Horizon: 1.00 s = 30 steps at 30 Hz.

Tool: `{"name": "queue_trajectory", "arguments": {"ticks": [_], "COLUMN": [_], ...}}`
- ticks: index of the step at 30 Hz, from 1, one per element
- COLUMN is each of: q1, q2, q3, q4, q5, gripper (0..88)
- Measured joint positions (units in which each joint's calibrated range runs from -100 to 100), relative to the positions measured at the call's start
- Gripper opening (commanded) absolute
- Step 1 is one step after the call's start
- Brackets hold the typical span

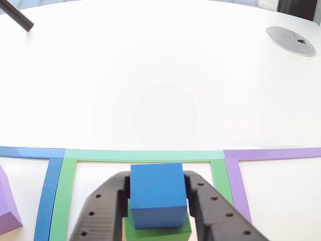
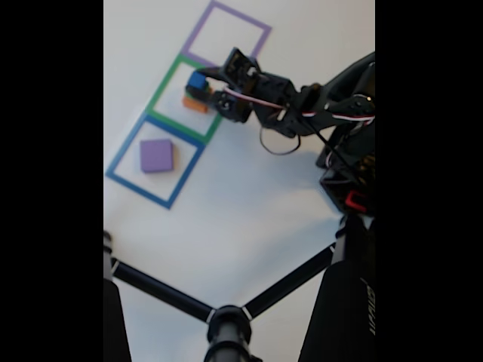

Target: Tower of hanoi

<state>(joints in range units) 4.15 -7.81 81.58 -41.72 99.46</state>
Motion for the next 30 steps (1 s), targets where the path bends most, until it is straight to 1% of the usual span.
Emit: {"name": "queue_trajectory", "arguments": {"ticks": [5,10,13,16,19,21,24,27,29,30], "q1": [-0.23,-0.23,-0.23,-0.23,-0.23,-0.23,0.23,0.23,-1.29,-2.57], "q2": [0.00,-1.01,-3.88,-8.95,-16.21,-21.95,-29.80,-33.60,-34.28,-34.53], "q3": [0.00,0.00,0.00,-1.59,-5.49,-9.92,-19.83,-32.49,-42.05,-46.83], "q4": [0.00,0.89,4.03,10.80,21.85,32.89,53.37,75.61,89.80,96.49], "q5": [0.00,0.00,0.00,0.00,0.00,0.00,0.54,0.54,0.00,0.54], "gripper": [1.1,0.9,0.8,0.7,0.7,0.9,1.0,1.1,1.1,1.1]}}
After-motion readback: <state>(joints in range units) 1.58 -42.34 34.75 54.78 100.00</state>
